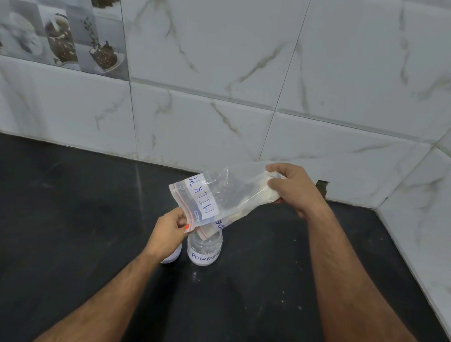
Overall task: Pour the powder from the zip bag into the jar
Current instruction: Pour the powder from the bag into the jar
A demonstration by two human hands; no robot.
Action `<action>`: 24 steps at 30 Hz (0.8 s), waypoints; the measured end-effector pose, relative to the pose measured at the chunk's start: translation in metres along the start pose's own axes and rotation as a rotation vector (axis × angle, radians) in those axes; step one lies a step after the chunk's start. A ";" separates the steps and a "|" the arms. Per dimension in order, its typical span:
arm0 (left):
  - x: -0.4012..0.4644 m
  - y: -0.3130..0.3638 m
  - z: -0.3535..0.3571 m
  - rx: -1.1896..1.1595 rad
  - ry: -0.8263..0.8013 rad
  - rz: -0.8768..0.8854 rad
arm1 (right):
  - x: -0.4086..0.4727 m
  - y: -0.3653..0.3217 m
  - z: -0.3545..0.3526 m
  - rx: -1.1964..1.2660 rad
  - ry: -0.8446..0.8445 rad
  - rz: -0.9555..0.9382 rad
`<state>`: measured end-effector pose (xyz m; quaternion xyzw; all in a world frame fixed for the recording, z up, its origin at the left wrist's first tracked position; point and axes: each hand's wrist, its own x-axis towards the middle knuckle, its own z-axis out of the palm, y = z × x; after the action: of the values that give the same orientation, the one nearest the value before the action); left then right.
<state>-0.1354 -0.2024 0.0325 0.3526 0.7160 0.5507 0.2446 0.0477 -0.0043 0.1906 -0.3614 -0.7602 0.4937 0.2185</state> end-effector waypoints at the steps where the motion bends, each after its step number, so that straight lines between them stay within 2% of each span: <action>1: -0.001 -0.001 0.001 -0.014 0.015 -0.006 | -0.001 -0.002 0.001 -0.010 -0.004 -0.008; 10: -0.002 -0.006 0.008 -0.021 0.068 -0.017 | -0.002 -0.012 0.010 -0.082 0.036 -0.069; 16: -0.004 -0.007 0.009 -0.046 0.087 -0.031 | -0.003 -0.007 0.018 0.236 0.214 0.063; 19: -0.005 -0.010 0.011 -0.026 0.101 -0.050 | -0.008 0.003 0.021 0.408 0.164 0.046; 24: -0.005 -0.013 0.011 -0.019 0.111 -0.047 | -0.014 0.022 0.031 0.536 0.164 -0.006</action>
<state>-0.1272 -0.2011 0.0171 0.3022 0.7312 0.5703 0.2207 0.0428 -0.0284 0.1574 -0.3272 -0.5832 0.6457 0.3688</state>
